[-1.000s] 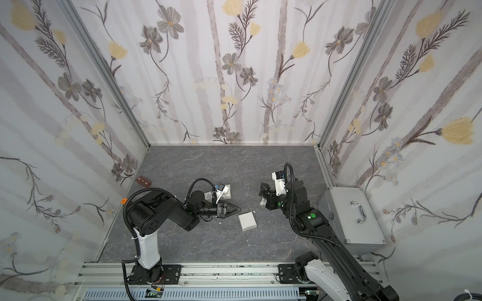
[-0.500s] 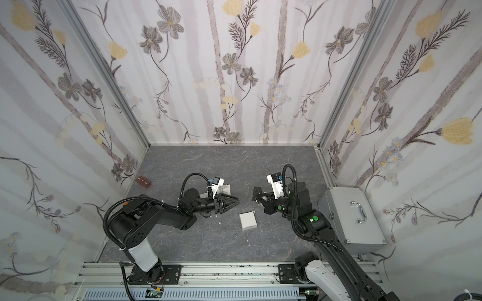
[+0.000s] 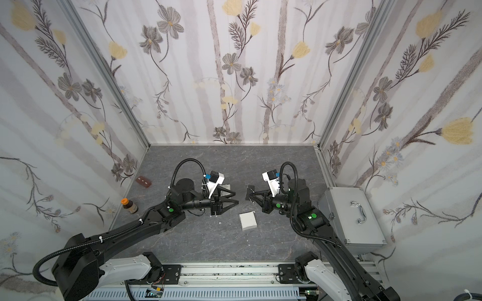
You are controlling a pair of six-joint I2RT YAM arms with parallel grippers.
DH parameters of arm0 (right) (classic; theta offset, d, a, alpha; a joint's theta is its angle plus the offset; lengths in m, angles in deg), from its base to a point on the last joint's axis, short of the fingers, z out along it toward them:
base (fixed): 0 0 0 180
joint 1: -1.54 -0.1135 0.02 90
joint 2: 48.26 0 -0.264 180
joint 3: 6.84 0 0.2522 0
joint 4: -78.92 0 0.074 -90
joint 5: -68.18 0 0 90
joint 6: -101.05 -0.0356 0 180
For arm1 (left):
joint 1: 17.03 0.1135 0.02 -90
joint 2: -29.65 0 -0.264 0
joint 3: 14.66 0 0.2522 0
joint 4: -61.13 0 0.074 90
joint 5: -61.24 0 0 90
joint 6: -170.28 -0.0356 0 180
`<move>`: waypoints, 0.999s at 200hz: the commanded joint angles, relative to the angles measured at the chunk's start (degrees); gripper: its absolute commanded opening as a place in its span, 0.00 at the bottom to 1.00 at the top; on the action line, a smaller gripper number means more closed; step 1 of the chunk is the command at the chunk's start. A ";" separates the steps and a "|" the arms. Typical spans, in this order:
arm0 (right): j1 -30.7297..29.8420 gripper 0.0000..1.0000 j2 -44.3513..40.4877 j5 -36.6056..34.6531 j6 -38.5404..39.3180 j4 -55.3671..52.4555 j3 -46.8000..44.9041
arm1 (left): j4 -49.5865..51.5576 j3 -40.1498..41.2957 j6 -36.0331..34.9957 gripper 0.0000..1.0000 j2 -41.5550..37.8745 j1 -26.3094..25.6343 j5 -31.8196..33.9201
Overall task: Take the necklace out of the lift-off lid jewelry box
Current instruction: Pick up the necklace from the inner lining.
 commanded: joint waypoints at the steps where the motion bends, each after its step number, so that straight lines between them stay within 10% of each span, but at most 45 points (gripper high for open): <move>1: -1.41 0.11 0.38 1.86 0.88 4.22 0.89 | 6.05 -0.86 -2.08 0.55 -0.43 -0.08 2.11; 200: -6.96 0.16 6.58 0.37 3.79 5.81 1.83 | 2.44 -4.07 1.44 0.25 1.87 -0.61 0.59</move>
